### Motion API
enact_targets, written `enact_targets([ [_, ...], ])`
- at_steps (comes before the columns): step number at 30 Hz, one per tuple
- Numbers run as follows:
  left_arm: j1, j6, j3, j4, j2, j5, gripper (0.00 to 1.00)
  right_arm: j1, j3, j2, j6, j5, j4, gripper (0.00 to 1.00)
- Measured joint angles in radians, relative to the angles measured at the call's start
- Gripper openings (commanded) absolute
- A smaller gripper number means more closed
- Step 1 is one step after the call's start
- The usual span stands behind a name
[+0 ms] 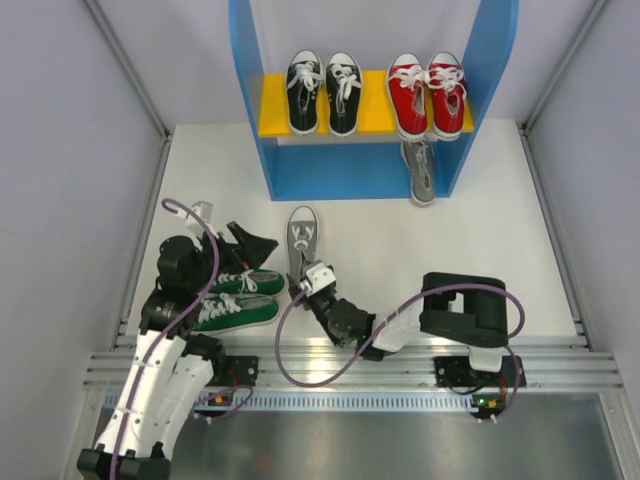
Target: Place and organize the shoes onto the shoe shelf
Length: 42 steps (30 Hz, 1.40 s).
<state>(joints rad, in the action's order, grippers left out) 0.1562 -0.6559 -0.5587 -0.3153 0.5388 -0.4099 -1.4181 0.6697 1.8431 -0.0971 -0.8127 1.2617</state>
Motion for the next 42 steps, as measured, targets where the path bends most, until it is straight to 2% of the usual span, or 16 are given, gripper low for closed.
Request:
enact_targets([
  [7, 0.0, 0.0, 0.0, 0.0, 0.0, 0.0, 0.99, -0.002, 0.109, 0.129, -0.024, -0.166, 0.026, 0.53],
  [18, 0.0, 0.0, 0.0, 0.0, 0.0, 0.0, 0.99, 0.004, 0.203, 0.269, 0.041, -0.215, 0.016, 0.49],
  [19, 0.0, 0.0, 0.0, 0.0, 0.0, 0.0, 0.99, 0.009, 0.214, 0.28, 0.06, -0.213, 0.008, 0.47],
  [24, 0.0, 0.0, 0.0, 0.0, -0.001, 0.0, 0.99, 0.048, 0.256, 0.323, 0.137, -0.186, -0.036, 0.23],
  [29, 0.0, 0.0, 0.0, 0.0, -0.007, 0.0, 0.99, 0.087, 0.288, 0.345, 0.188, -0.131, -0.066, 0.13],
  [32, 0.0, 0.0, 0.0, 0.0, -0.009, 0.0, 0.99, 0.105, 0.288, 0.345, 0.218, -0.097, -0.076, 0.0],
  [37, 0.0, 0.0, 0.0, 0.0, -0.009, 0.0, 0.99, 0.114, 0.256, 0.341, 0.238, -0.064, -0.046, 0.0],
  [42, 0.0, 0.0, 0.0, -0.001, -0.009, 0.0, 0.99, 0.139, 0.095, 0.252, 0.225, 0.005, 0.031, 0.0],
])
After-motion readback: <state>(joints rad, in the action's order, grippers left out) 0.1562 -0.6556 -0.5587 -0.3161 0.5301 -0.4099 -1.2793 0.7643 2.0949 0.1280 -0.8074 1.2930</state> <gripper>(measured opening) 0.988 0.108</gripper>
